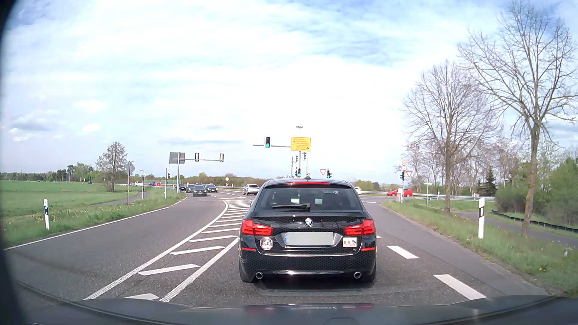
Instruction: Follow the waypoints while adhering to traffic rules and regulations
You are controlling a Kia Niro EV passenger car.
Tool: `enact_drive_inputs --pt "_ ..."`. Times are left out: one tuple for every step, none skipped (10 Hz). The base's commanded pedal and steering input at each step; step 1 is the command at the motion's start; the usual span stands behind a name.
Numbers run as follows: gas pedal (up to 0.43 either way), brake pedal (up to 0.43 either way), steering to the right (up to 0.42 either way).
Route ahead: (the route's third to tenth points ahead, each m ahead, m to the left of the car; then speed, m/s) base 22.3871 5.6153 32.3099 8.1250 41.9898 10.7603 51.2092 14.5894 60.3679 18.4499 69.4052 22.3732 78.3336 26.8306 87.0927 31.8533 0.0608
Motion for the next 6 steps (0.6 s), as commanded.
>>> enact_drive_inputs --pt "0.0 0.0 -0.019" --pt "0.0 0.0 -0.019" --pt "0.0 0.0 -0.019" --pt "0.0 0.0 -0.019" --pt "0.0 0.0 -0.019" --pt "0.0 0.0 -0.019"
